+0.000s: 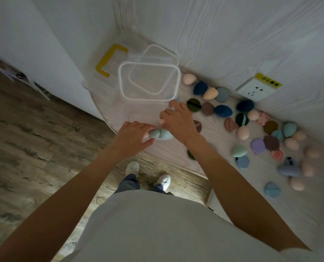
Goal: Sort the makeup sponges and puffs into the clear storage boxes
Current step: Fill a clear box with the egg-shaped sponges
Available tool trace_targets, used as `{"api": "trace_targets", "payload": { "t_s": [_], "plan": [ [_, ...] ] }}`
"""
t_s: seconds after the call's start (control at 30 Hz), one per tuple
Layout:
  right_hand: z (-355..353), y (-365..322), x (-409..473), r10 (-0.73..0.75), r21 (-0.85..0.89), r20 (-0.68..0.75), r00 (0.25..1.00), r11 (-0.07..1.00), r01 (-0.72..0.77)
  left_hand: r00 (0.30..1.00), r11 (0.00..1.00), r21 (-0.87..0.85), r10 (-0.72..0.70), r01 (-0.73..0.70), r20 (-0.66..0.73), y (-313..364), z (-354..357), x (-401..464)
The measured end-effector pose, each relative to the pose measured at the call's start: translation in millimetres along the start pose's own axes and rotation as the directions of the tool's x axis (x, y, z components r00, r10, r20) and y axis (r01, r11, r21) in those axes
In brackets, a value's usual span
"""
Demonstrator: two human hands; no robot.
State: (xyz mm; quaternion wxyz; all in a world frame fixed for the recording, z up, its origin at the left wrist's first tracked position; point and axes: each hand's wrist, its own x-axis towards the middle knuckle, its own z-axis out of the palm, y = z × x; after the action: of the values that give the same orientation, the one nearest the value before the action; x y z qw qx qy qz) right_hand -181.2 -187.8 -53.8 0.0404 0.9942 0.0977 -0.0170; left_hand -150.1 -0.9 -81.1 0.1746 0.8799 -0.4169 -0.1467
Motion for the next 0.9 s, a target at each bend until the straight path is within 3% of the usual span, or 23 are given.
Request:
{"api": "trace_targets", "payload": {
  "t_s": [0.1,0.3,0.43,0.5,0.67,0.73,0.8,0.87,0.9],
  "plan": [
    [2,5,-5,0.080,0.042,0.021,0.997,0.996,-0.080,1.000,1.000,-0.014,-0.005,0.005,-0.006,-1,0,-1],
    [12,8,-7,0.078,0.104,-0.023,0.997,0.992,-0.075,0.999,0.999,-0.007,0.044,-0.044,-0.006,-4,-2,0],
    [19,6,-6,0.118,0.103,-0.071,0.991,0.989,-0.110,1.000,0.999,-0.045,-0.014,0.014,0.021,-4,-7,10],
    [22,7,-6,0.150,0.187,-0.118,0.982,0.974,-0.126,0.997,0.990,-0.120,-0.079,0.076,-0.016,-2,-5,20],
    [23,10,-11,0.273,0.449,-0.006,0.962,0.860,-0.241,0.950,0.826,-0.476,-0.301,0.303,0.082,10,10,44],
    [18,16,-11,0.328,0.573,0.014,0.945,0.771,-0.276,0.944,0.821,-0.475,-0.321,0.318,0.076,10,14,45],
    [10,33,-10,0.459,0.655,-0.064,0.886,0.689,-0.310,0.952,0.830,-0.472,-0.297,0.297,0.077,6,16,44],
    [2,58,-7,0.592,0.685,-0.054,0.804,0.609,-0.401,0.960,0.839,-0.470,-0.266,0.273,0.083,4,16,44],
    [1,72,-2,0.607,0.653,-0.049,0.793,0.621,-0.434,0.963,0.846,-0.465,-0.257,0.262,0.077,4,16,43]
  ]
}}
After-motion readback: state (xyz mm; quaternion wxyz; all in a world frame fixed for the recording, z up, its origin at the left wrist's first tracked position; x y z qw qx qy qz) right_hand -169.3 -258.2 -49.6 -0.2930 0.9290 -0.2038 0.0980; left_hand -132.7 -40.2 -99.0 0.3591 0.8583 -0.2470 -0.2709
